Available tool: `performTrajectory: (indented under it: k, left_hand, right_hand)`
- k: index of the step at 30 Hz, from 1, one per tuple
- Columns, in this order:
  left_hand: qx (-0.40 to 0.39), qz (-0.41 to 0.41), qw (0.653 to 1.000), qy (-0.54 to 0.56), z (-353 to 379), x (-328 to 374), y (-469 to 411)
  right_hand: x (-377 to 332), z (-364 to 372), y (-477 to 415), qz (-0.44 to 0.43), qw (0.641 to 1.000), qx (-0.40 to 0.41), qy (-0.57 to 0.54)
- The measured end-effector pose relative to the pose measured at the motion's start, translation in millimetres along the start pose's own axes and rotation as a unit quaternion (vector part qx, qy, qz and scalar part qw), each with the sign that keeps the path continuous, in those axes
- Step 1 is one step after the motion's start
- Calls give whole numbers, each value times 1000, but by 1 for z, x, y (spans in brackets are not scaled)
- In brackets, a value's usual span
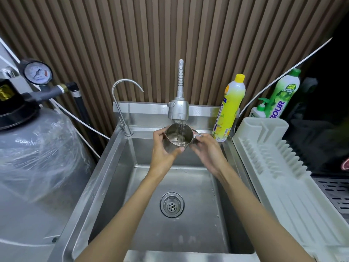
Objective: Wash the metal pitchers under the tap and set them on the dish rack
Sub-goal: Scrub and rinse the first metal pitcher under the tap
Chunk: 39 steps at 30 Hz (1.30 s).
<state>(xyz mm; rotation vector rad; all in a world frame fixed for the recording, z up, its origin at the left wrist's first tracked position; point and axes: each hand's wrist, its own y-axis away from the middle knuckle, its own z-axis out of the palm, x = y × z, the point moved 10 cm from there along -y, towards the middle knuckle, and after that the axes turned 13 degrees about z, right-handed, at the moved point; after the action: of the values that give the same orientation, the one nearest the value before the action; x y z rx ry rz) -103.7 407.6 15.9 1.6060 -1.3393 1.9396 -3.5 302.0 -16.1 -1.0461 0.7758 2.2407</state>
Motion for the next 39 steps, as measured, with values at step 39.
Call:
performTrajectory:
  k: [39]
  left_hand:
    - [58, -5, 995, 85, 0, -3, -5]
  right_hand:
    - [-22, 12, 5, -2, 999, -29, -19]
